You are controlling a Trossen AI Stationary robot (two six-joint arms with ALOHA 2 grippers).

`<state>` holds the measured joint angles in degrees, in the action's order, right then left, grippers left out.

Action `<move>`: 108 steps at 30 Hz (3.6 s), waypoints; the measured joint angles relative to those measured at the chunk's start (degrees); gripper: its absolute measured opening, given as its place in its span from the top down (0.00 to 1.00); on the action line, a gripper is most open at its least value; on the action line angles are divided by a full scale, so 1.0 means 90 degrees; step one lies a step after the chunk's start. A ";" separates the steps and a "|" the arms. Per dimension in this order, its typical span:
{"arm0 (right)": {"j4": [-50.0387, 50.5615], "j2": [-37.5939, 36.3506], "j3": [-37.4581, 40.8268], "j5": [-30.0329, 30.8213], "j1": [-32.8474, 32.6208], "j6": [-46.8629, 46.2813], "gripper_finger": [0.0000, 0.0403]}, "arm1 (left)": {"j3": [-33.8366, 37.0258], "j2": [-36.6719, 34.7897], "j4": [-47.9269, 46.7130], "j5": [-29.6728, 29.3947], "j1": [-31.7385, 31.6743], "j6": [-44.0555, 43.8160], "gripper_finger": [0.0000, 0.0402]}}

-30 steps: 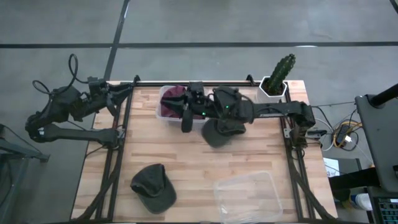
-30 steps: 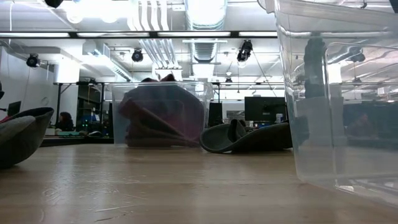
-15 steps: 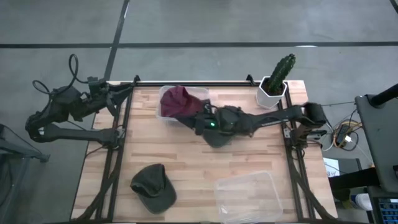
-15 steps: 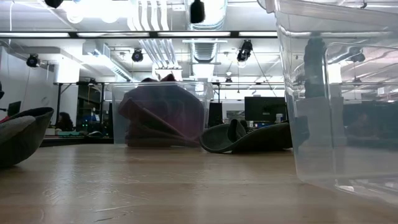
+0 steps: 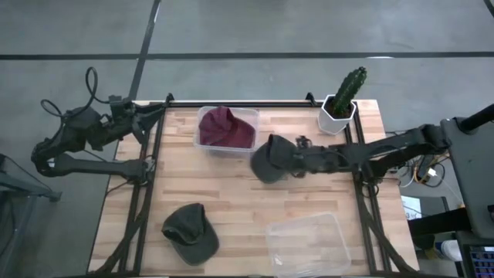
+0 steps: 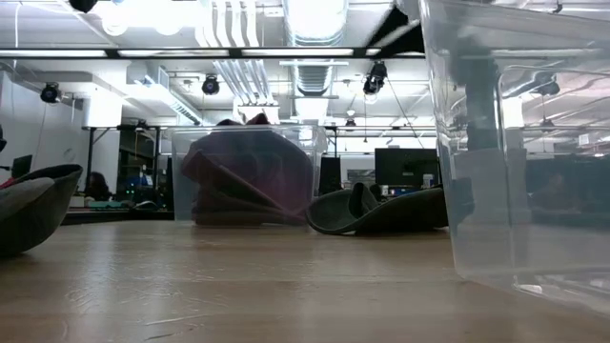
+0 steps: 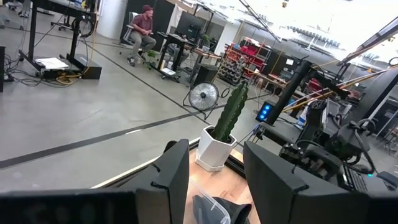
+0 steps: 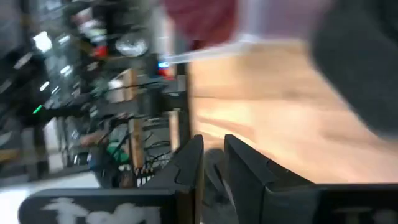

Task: Pick and place caps into container
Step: Put the top black cap into the bottom transparent container

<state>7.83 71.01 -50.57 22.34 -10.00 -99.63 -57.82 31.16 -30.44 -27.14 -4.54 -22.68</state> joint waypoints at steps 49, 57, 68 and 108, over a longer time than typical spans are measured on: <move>0.2007 0.1988 0.0348 -0.0964 0.0603 -0.1494 0.57 | 0.0000 0.0053 -0.0005 -0.0119 0.0000 0.0139 0.64; 0.1904 0.1971 0.0353 -0.0814 0.0809 -0.0928 0.85 | 0.0000 0.0053 -0.0007 -0.0119 -0.0002 0.0176 0.64; 0.2831 0.1135 0.0345 -0.0519 0.0578 -0.1024 0.97 | 0.0000 0.0095 -0.0005 -0.0222 0.0000 0.0759 0.64; 0.3038 0.0759 -0.3693 0.3870 0.0135 0.5271 0.97 | 0.0034 0.2740 0.2670 0.0629 0.0012 -0.0680 0.64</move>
<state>35.18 77.84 -83.81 57.17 -8.79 -52.19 -57.52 55.81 -6.41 -21.48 -4.43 -28.80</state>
